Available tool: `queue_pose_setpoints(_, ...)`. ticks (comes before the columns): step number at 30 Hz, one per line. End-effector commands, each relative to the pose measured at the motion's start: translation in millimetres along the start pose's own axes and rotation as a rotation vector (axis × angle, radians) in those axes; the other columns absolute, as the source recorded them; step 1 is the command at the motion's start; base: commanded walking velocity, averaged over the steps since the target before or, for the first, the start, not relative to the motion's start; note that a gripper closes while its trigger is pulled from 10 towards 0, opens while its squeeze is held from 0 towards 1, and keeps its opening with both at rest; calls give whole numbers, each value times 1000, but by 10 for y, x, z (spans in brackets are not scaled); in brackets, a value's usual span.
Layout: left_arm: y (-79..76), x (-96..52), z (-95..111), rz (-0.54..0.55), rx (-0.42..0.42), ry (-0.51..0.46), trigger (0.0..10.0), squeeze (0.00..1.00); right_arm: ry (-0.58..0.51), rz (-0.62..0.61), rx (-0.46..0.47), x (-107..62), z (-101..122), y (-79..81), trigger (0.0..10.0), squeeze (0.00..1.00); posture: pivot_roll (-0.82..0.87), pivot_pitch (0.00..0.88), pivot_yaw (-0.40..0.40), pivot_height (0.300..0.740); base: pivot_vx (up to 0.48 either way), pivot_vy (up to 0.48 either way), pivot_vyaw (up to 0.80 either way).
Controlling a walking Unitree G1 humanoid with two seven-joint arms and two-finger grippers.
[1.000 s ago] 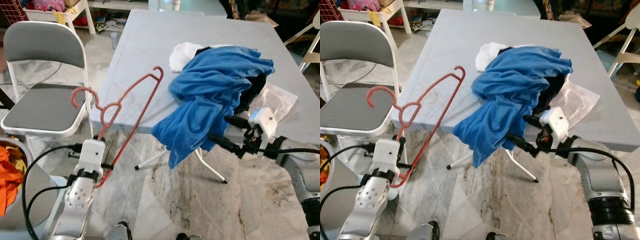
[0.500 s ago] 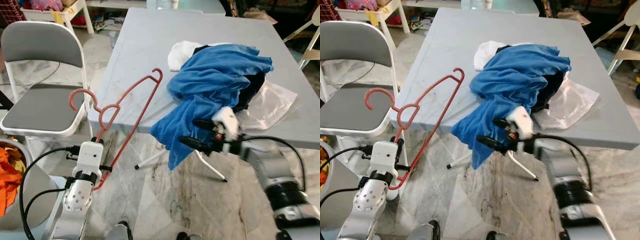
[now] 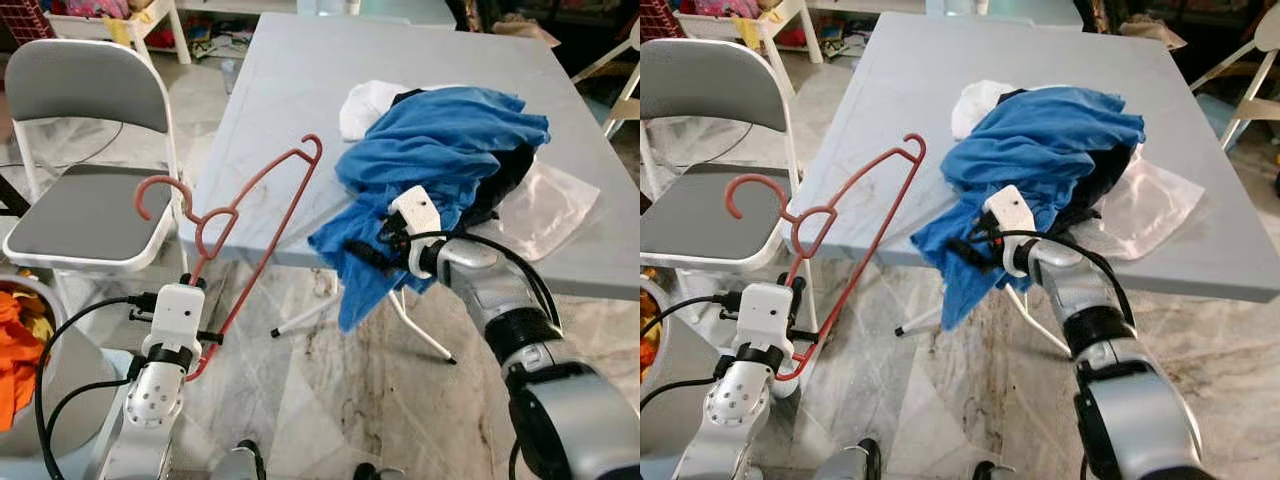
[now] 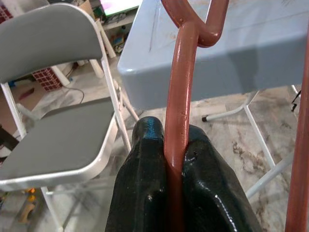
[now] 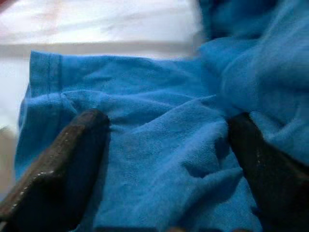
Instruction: Hang hanger
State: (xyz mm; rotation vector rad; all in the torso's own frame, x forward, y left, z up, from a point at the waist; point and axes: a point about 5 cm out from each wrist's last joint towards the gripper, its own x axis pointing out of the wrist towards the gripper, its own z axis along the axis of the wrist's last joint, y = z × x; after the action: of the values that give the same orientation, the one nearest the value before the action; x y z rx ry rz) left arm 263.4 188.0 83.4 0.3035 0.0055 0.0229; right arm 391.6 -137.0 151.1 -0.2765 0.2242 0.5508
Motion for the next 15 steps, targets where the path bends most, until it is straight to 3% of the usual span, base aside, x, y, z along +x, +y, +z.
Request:
queue_pose_setpoints(1,20,-30,-15,12,-1,13,10000,0,59,-105,3,-41,-122,-107,10000,0,225,216,-49,740,0,0,0)
queue_pose_setpoints(5,13,-31,-12,10,-2,13,10000,0,-36,-265,38,-40,78,-244,10000,0,224,218,-47,740,0,0,0)
queue_pose_setpoints(7,13,-31,-12,10,-2,13,10000,0,-36,-265,38,-40,78,-244,10000,0,224,218,-47,740,0,0,0)
queue_pose_setpoints(8,4,-28,-6,7,-3,13,10000,0,-124,-378,91,-44,251,-327,10000,0,223,222,-46,740,0,0,0)
queue_pose_setpoints(10,-2,-28,-4,6,-3,13,10000,0,-171,-467,121,-48,361,-374,10000,0,223,223,-46,740,0,0,0)
queue_pose_setpoints(15,-16,-27,-1,6,-5,16,10000,0,-206,-541,137,-31,470,-378,10000,0,222,227,-47,740,0,0,0)
